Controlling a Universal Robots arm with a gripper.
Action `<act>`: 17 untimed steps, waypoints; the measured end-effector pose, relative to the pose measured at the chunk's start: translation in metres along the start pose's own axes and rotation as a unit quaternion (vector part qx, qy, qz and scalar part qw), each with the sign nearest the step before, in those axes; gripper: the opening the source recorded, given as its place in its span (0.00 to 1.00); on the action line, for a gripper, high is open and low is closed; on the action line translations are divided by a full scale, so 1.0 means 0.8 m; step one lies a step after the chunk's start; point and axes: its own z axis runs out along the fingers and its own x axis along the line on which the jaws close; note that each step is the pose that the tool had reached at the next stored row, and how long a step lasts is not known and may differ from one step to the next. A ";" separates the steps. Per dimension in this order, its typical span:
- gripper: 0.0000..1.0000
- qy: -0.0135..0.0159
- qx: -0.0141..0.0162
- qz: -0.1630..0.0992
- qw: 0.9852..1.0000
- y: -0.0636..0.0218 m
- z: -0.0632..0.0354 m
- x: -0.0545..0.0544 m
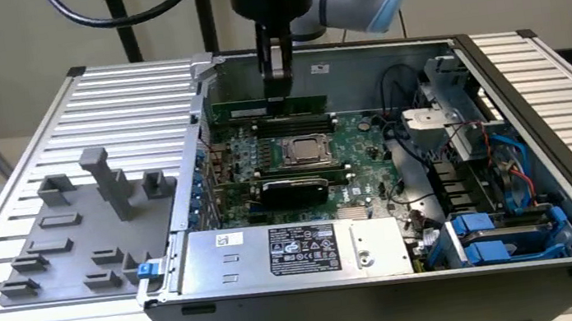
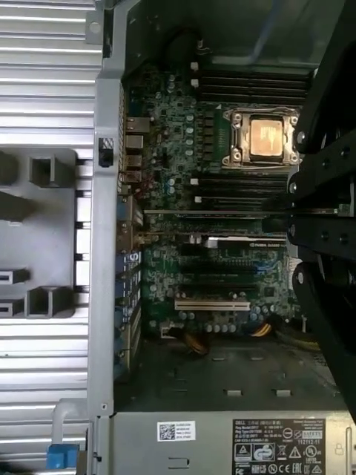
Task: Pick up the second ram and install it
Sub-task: 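Insert the second ram into the second slot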
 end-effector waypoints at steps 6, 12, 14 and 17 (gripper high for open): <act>0.00 0.000 0.000 0.000 1.000 -0.015 0.014 -0.027; 0.00 0.000 0.000 0.000 1.000 -0.031 0.028 -0.049; 0.00 0.000 0.000 0.000 1.000 -0.036 0.032 -0.053; 0.00 0.000 0.000 0.002 1.000 -0.042 0.039 -0.055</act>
